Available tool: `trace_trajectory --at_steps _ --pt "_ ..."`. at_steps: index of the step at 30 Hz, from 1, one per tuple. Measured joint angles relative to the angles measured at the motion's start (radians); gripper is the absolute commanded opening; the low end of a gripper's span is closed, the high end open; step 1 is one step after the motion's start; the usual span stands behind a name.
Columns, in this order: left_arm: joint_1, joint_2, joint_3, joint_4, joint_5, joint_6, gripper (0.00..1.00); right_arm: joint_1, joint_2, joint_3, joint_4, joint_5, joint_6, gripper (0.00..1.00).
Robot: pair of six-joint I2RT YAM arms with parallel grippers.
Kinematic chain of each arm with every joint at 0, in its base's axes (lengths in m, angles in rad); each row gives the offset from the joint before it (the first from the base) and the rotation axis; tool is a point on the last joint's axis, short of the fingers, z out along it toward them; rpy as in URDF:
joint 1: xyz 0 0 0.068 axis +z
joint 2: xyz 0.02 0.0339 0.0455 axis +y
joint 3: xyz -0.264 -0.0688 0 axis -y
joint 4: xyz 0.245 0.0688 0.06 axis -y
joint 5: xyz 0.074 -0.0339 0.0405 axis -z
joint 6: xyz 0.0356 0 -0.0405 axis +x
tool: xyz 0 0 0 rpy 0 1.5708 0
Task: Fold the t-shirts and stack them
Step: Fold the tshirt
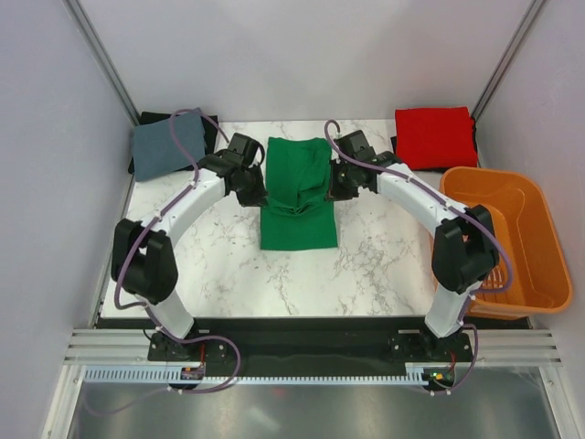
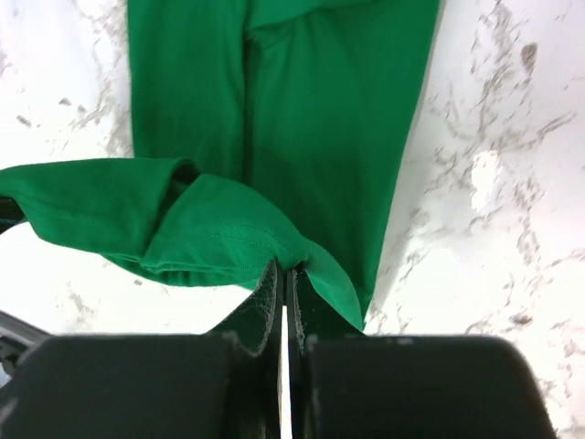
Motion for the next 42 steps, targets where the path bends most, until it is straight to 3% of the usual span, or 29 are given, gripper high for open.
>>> trace_trajectory --at_steps 10,12,14,15,16,17,19,20,23,26,29,34,39,42 --pt "0.069 0.28 0.171 0.023 0.072 0.074 0.03 -0.065 0.199 0.126 -0.008 -0.021 -0.04 0.0" --pt "0.076 0.332 0.213 0.022 0.088 0.083 0.09 -0.071 0.238 0.151 -0.01 -0.026 -0.037 0.0" --pt "0.085 0.375 0.252 0.021 0.094 0.09 0.19 -0.076 0.28 0.181 -0.011 -0.027 -0.029 0.15" --pt "0.092 0.398 0.276 0.021 0.1 0.093 0.24 -0.079 0.298 0.196 -0.011 -0.028 -0.019 0.44" --pt "0.097 0.419 0.297 0.019 0.111 0.093 0.33 -0.081 0.322 0.216 -0.011 -0.029 -0.004 0.55" --pt "0.107 0.443 0.329 0.011 0.122 0.096 0.51 -0.085 0.345 0.24 -0.017 -0.032 0.004 0.63" --pt "0.132 0.502 0.427 -0.03 0.142 0.097 0.57 -0.096 0.399 0.32 -0.039 -0.039 0.019 0.67" --pt "0.146 0.531 0.489 -0.061 0.146 0.097 0.7 -0.102 0.419 0.358 -0.051 -0.04 0.022 0.67" --pt "0.185 0.589 0.682 -0.14 0.145 0.102 0.74 -0.125 0.445 0.475 -0.085 -0.044 0.035 0.68" --pt "0.211 0.546 0.715 -0.173 0.14 0.105 0.74 -0.14 0.38 0.47 -0.081 -0.044 0.043 0.69" --pt "0.212 0.4 0.557 -0.167 0.145 0.105 0.73 -0.139 0.22 0.297 -0.043 -0.062 0.048 0.7" --pt "0.19 0.101 0.105 -0.079 0.2 0.104 0.73 -0.102 -0.081 -0.169 0.061 -0.134 0.082 0.71" --pt "0.175 -0.034 -0.242 0.048 0.254 0.093 0.73 -0.077 -0.129 -0.455 0.156 -0.195 0.128 0.71" --pt "0.175 -0.047 -0.362 0.109 0.285 0.069 0.73 -0.078 -0.109 -0.51 0.181 -0.21 0.142 0.68"
